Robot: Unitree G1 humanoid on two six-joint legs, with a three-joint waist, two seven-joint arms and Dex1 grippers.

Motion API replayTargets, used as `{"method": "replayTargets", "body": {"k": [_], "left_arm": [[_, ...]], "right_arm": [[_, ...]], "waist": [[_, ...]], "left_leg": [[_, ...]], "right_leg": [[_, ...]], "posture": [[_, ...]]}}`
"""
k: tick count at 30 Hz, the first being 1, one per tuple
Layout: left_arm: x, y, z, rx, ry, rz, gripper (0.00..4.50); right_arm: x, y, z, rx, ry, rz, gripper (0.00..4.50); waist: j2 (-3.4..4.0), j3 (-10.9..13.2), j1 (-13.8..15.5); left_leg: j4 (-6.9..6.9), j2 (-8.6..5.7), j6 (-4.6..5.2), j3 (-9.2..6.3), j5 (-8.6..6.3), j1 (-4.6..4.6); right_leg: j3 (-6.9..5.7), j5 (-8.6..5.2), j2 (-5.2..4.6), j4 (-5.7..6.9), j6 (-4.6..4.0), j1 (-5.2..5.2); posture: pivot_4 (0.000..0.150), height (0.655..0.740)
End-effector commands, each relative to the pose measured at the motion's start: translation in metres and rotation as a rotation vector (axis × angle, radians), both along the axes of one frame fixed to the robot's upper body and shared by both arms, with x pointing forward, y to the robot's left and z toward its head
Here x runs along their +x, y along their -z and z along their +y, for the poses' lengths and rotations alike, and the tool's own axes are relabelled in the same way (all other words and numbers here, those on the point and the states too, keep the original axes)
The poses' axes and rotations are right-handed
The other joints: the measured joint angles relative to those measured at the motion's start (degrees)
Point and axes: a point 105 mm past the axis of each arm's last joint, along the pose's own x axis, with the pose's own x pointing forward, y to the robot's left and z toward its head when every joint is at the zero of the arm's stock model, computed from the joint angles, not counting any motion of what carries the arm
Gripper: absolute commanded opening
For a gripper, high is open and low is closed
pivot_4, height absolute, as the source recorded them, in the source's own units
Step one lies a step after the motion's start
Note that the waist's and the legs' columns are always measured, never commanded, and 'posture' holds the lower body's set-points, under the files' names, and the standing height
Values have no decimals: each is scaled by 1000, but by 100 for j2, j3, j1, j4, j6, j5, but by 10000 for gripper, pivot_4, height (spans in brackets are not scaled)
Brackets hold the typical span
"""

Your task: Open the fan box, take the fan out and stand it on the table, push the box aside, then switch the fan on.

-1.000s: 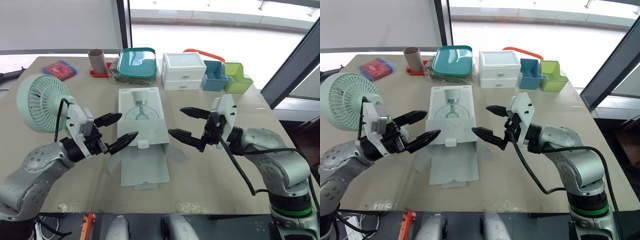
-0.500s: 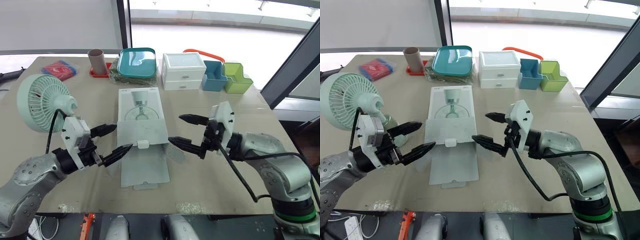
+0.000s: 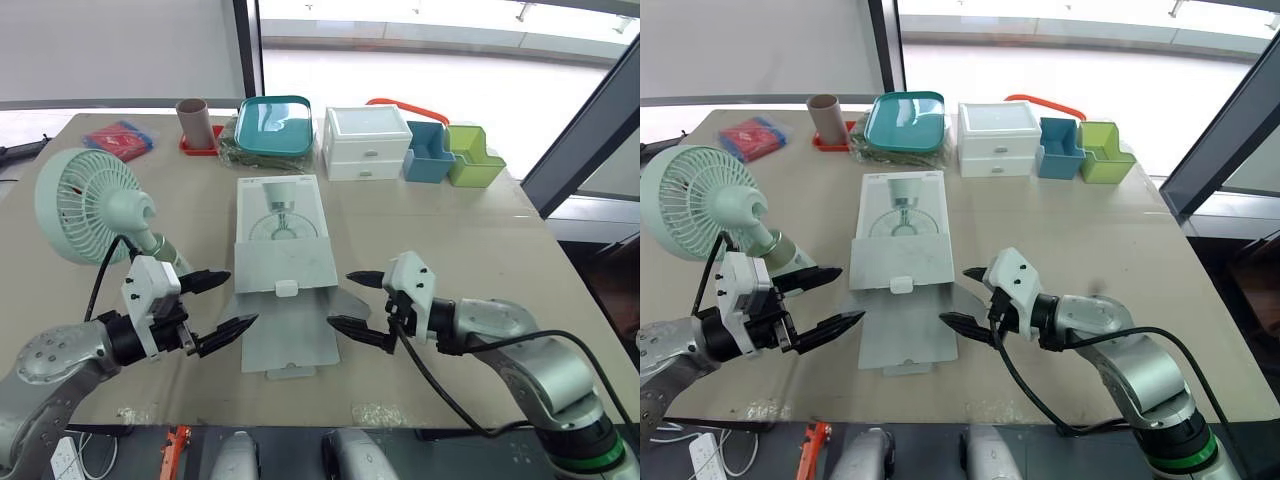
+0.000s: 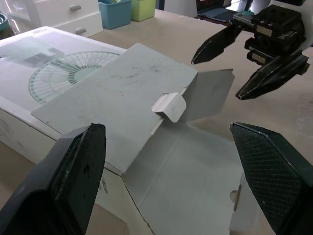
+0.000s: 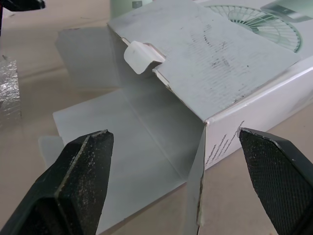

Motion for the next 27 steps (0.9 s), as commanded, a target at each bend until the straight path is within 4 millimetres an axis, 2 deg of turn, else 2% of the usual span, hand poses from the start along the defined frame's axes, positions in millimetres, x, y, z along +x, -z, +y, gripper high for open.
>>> {"method": "replayTargets", "body": {"k": [1,8,11,12,14,17,21,27], "left_arm": [[-4,-9,5,24,0,-56,45000],[-13,-6,9,43,-7,-33,45000],[-13,-7,6,41,-8,-41,45000],[-13,-6,5,47,-9,-43,45000],[-13,-4,5,51,-9,-43,45000],[-13,-4,3,44,-6,-43,45000],[-12,-3,-2,37,6,-42,45000],[-8,-2,-5,33,34,-35,45000]], "right_arm": [[13,1,-2,-9,39,-16,44358],[24,12,-2,-29,57,17,44358],[28,11,-4,-22,69,19,35954],[28,10,-3,-16,63,21,30795],[27,8,-4,-12,53,22,25376],[26,9,-7,-18,51,25,12940],[29,11,-14,-22,78,38,112],[47,8,-38,15,236,41,112]], "waist": [[1,0,7],[1,1,4],[2,1,8],[2,1,8],[1,1,8],[1,1,8],[1,1,9],[1,1,9]], "left_leg": [[0,-2,0,1,0,0],[-1,1,0,1,0,0],[0,-1,0,1,0,-1],[0,-2,0,2,0,-1],[0,-2,0,1,0,-1],[0,-1,0,0,0,-1],[0,-1,0,0,0,0],[1,-1,0,0,0,0]], "right_leg": [[1,0,-1,0,0,0],[2,-1,0,0,0,-2],[0,-1,-2,0,-1,0],[1,-1,-3,0,0,0],[1,-1,-3,0,0,0],[0,-1,-2,0,0,0],[-1,0,-2,0,-1,0],[0,0,-2,0,-1,1]], "posture": [[1500,7400],[1500,7400],[1500,7400],[1500,7400],[1500,7400],[1500,7400],[1500,7400],[1500,7400]]}}
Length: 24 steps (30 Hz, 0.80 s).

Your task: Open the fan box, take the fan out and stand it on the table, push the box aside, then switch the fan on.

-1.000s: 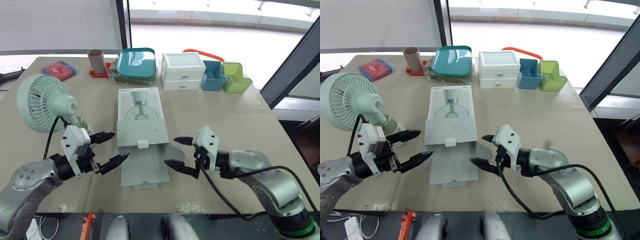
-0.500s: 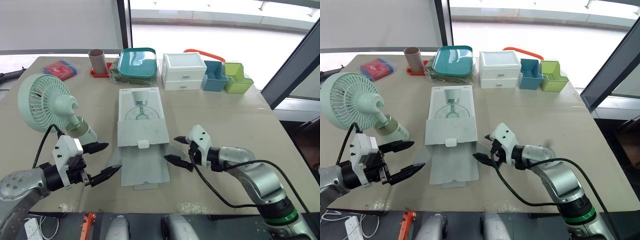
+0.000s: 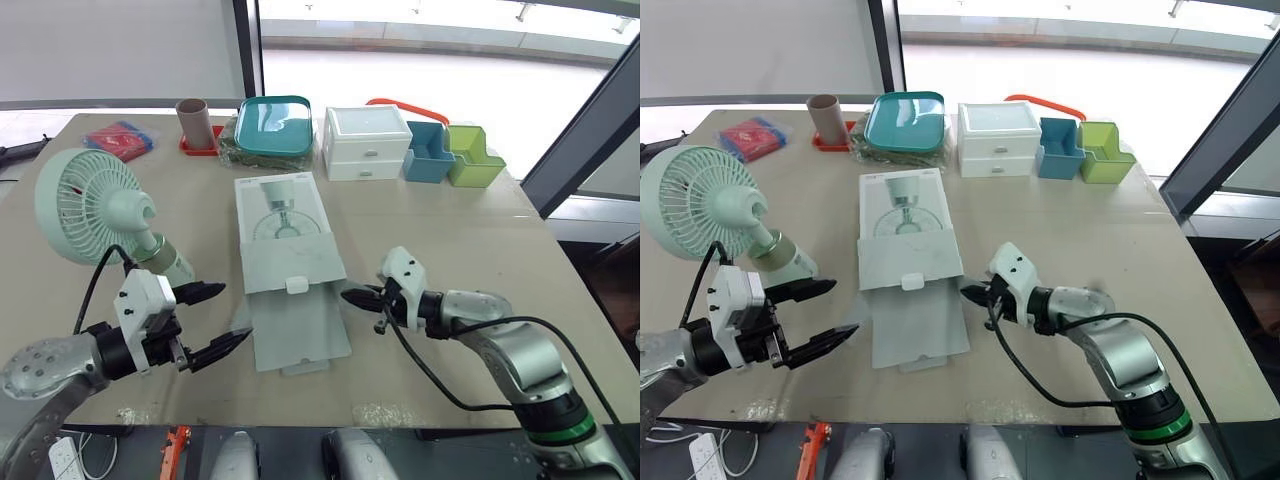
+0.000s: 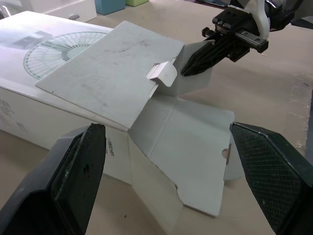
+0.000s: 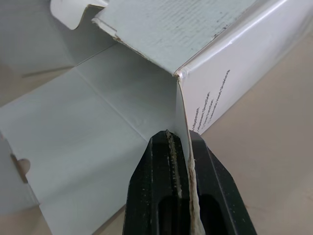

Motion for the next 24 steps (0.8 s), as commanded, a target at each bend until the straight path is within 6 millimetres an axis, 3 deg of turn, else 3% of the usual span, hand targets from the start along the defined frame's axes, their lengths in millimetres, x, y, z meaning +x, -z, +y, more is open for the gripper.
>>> {"method": "replayTargets", "body": {"k": [1,14,24], "left_arm": [[2,-7,-6,-4,36,-38,45000],[8,-2,-13,-4,102,-9,45000],[9,-1,-13,10,126,-6,45000]], "right_arm": [[18,-15,-25,51,155,-39,112],[28,-28,-104,175,540,-48,112],[20,-21,-139,187,700,-17,112]], "waist": [[0,0,0],[1,0,1],[4,0,-5]], "left_leg": [[0,0,0,0,0,0],[1,-4,0,2,0,-2],[-1,-3,1,6,0,0]], "right_leg": [[0,0,0,0,0,0],[2,0,-2,0,0,0],[7,0,0,1,0,0]], "posture": [[1500,7400],[1500,7400],[1500,7400]]}}
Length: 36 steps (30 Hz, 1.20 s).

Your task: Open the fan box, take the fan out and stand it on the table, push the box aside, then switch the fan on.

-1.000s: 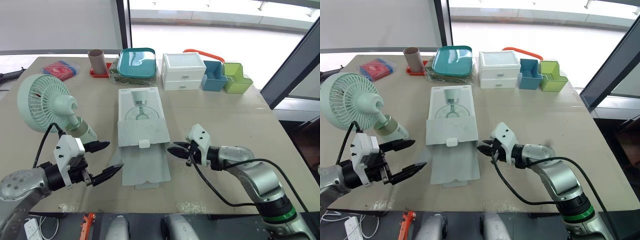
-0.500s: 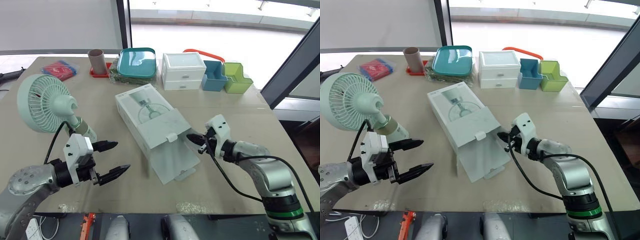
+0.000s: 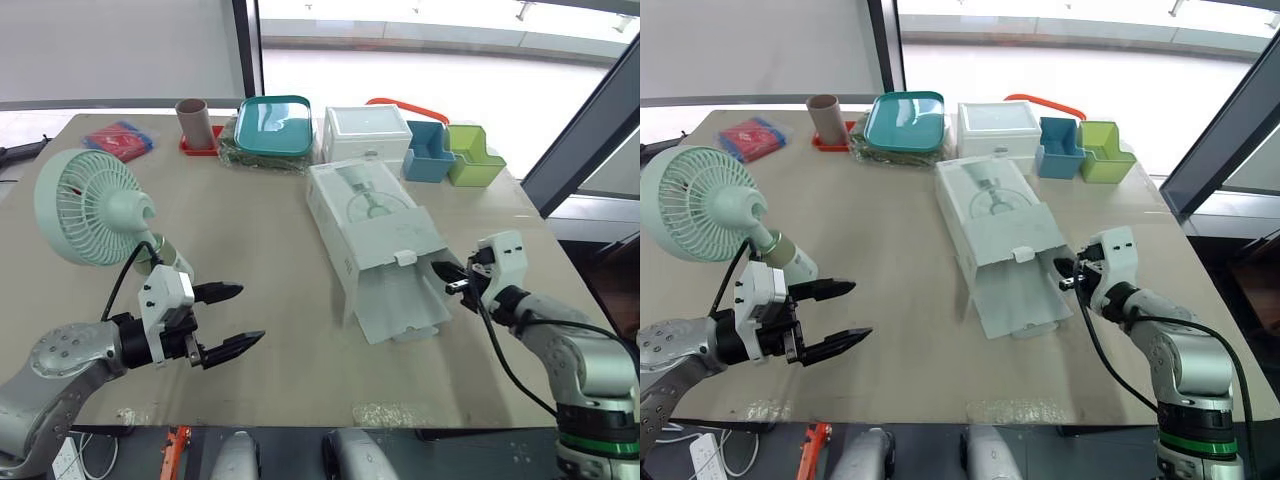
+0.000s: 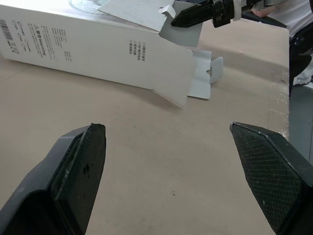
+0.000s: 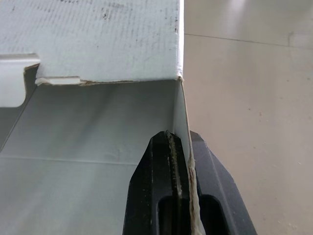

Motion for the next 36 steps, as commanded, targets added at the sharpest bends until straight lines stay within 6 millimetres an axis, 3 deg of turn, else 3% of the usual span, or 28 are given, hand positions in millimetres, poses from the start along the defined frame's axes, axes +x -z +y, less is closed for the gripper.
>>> {"method": "replayTargets", "body": {"k": [1,5,9,14,15,16,17,19,20,21,30,36], "left_arm": [[0,-5,-1,11,15,-33,45000],[0,-5,-1,11,17,-31,45000],[1,-5,-2,4,16,-33,45000],[3,-5,-3,4,15,-42,45000],[3,-5,-3,3,14,-42,45000],[3,-5,-3,3,14,-42,45000],[3,-5,-3,3,14,-42,45000],[3,-4,-3,4,17,-38,45000],[3,-4,-2,5,19,-37,45000],[2,-4,-2,1,21,-36,45000],[-29,5,-8,30,255,36,45000],[-28,4,-9,23,247,32,45000]], "right_arm": [[-1,-15,-20,3,84,-47,112],[0,-17,-38,8,158,-35,112],[4,-22,-39,30,168,-47,112],[7,-30,-34,61,145,-66,18201],[6,-31,-32,64,133,-71,24857],[4,-33,-30,70,120,-75,26278],[2,-35,-29,66,105,-81,32791],[-7,-36,-25,46,51,-81,36484],[-11,-36,-24,38,32,-79,42828],[-15,-36,-22,32,9,-76,44716],[-44,-44,-13,16,-176,-115,44716],[-44,-46,-22,-3,-158,-131,44716]], "waist": [[1,0,0],[2,0,2],[4,-1,-8],[5,-1,-1],[5,-1,0],[5,-1,1],[6,-1,1],[7,-1,4],[8,-2,6],[8,-2,6],[11,-2,0],[10,-2,0]], "left_leg": [[0,0,0,0,0,0],[0,0,0,1,0,0],[0,1,0,7,0,4],[0,1,0,12,0,5],[0,0,0,12,0,5],[0,1,1,11,0,4],[0,0,1,12,0,4],[0,0,2,12,-1,4],[0,0,3,12,-2,3],[0,0,5,12,-3,3],[1,1,6,23,-3,10],[2,0,7,35,-3,16]], "right_leg": [[0,0,0,0,0,0],[0,0,0,0,0,0],[5,0,2,0,0,0],[9,1,1,2,0,0],[9,0,1,2,1,0],[9,0,1,2,2,0],[9,0,0,2,2,0],[9,0,0,2,2,0],[9,-2,0,2,4,0],[9,-3,0,2,7,1],[17,-4,2,2,8,1],[28,-4,2,2,12,5]], "posture": [[1500,7400],[1500,7400],[1500,7400],[1500,7400],[1500,7400],[1500,7400],[1500,7400],[1500,7400],[1500,7400],[1500,7400],[1500,7400],[1500,7400]]}}
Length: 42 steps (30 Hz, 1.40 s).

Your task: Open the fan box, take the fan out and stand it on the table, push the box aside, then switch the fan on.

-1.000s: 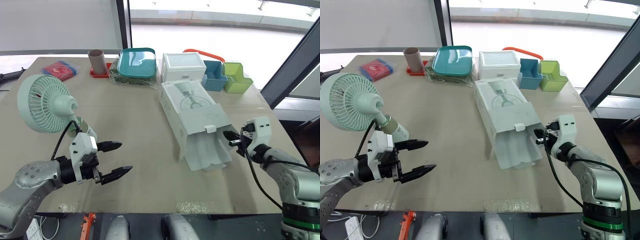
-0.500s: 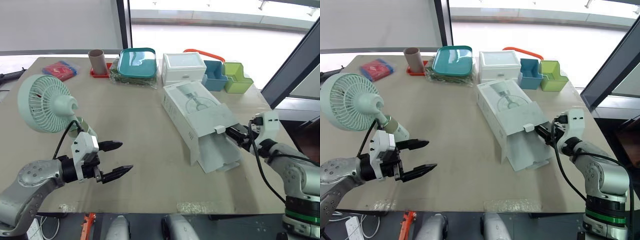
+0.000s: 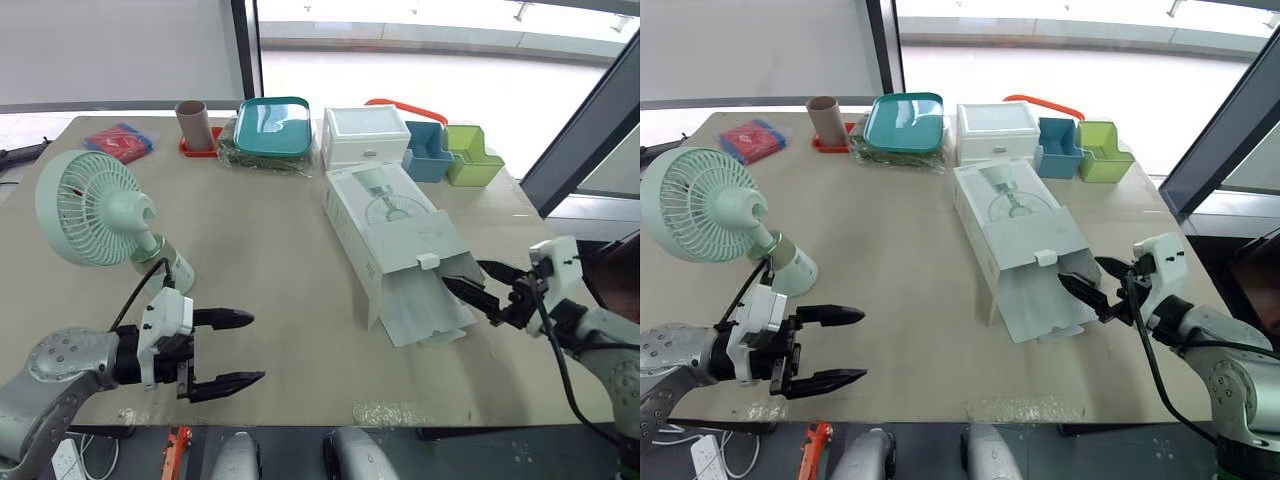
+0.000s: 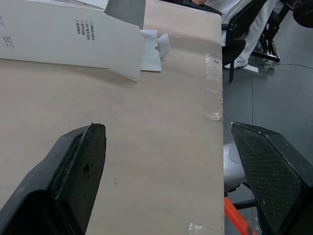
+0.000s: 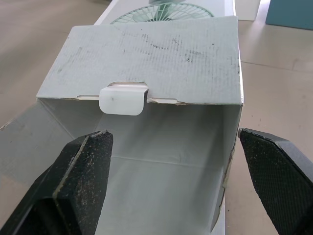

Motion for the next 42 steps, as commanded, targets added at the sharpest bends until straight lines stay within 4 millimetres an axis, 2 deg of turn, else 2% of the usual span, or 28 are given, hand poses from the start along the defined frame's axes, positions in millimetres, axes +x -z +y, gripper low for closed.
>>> {"method": "replayTargets", "body": {"k": [1,7,10,13,19,24,29,33,38,42], "left_arm": [[-4,-6,-5,-5,29,-31,45000],[4,-8,-2,-4,1,-64,45000],[10,-11,-1,-17,-27,-80,45000],[12,-11,0,-17,-32,-85,45000],[32,-24,5,-90,-141,-170,45000],[36,-34,4,-131,-188,-223,45000],[39,-47,9,-194,-272,-294,45000],[45,-51,9,-235,-344,-324,45000],[53,-43,9,-217,-414,-295,45000],[54,-36,5,-209,-413,-276,45000]], "right_arm": [[-4,-16,-11,-24,16,-69,44716],[-8,-36,-30,-40,44,-155,44716],[-9,-52,-28,-12,28,-221,44716],[-9,-57,-20,-14,-6,-240,44716],[-7,-79,35,-29,-209,-344,44716],[-15,-76,75,-52,-399,-340,44716],[-21,-67,103,-74,-537,-317,44716],[-22,-68,123,-59,-594,-331,44716],[-26,-55,139,-72,-624,-316,44716],[-23,-44,140,-93,-602,-293,44716]], "waist": [[0,0,4],[0,0,6],[0,0,-1],[0,0,-4],[5,0,-3],[2,-1,7],[1,0,10],[1,0,8],[-1,-1,12],[-1,-1,13]], "left_leg": [[0,0,0,0,0,0],[0,-2,5,9,-3,0],[0,-2,5,11,-3,3],[0,0,6,16,-3,6],[2,0,7,23,-4,8],[8,-1,13,21,-7,1],[13,-5,18,22,-10,-3],[14,-4,18,22,-10,-1],[19,-5,18,17,-10,-5],[24,-6,19,17,-11,-10]], "right_leg": [[1,-1,0,0,1,0],[8,-2,-1,0,4,-1],[12,-1,0,0,5,0],[19,0,3,0,6,0],[25,6,4,0,10,-1],[24,6,1,-1,17,0],[25,5,-4,-3,19,-1],[26,6,-3,-3,20,0],[23,8,-3,-3,21,0],[22,8,-4,-3,22,-1]], "posture": [[1500,7400],[1500,7400],[1500,7400],[1500,7400],[1500,7400],[1500,7400],[1500,7400],[1500,7400],[1500,7400],[1500,7400]]}}
